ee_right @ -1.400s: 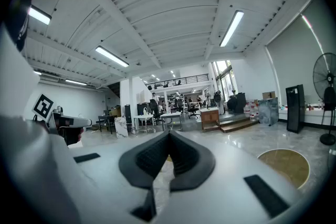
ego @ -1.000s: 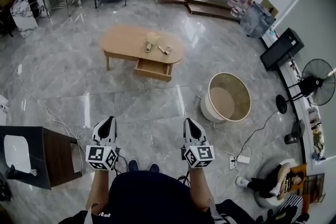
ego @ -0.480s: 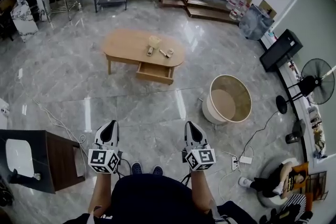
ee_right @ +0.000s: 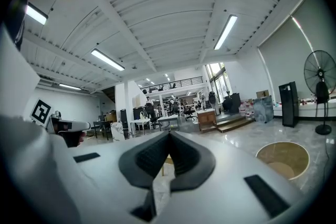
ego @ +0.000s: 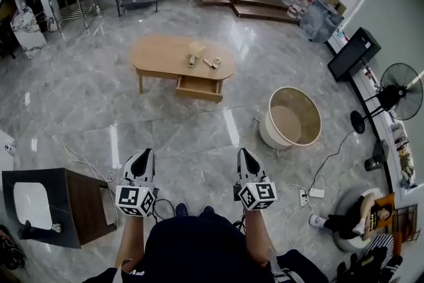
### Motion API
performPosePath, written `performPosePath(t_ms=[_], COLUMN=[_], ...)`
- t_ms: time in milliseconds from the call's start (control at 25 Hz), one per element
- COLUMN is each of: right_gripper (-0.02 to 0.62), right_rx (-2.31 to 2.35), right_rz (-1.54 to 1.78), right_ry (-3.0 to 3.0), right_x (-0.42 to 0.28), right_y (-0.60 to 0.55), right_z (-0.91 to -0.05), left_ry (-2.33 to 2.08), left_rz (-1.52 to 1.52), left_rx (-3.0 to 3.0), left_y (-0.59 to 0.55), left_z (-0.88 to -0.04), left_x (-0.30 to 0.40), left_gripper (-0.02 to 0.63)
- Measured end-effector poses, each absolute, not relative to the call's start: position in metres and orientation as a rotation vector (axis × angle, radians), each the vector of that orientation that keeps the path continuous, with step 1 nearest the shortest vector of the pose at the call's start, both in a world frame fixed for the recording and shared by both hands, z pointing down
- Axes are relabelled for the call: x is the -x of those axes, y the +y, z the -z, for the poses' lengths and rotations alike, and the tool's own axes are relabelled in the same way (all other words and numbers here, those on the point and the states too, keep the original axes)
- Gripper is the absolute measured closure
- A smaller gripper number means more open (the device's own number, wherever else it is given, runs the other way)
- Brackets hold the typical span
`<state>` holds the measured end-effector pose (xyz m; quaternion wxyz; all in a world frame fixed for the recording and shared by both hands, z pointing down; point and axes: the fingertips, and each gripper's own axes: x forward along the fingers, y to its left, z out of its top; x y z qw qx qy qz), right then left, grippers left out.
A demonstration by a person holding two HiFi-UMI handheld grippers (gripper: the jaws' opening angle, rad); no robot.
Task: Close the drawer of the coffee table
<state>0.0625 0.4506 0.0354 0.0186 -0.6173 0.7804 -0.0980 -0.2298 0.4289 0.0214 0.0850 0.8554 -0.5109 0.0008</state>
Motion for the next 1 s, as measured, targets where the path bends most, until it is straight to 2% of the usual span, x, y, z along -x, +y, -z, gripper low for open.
performPosePath(t_ms=[1000], right_gripper=[0.569], right_rx=[1.941], right_rz=[0.264], right_ry=[2.382], right_x=[-0.040], right_y=[0.450], right_z=[-0.036], left_ry=[-1.431], left_rz=[0.008], left_rx=[-2.614], left_y=[0.429], left_z=[-0.029], left_x=[0.241], left_gripper=[0.581])
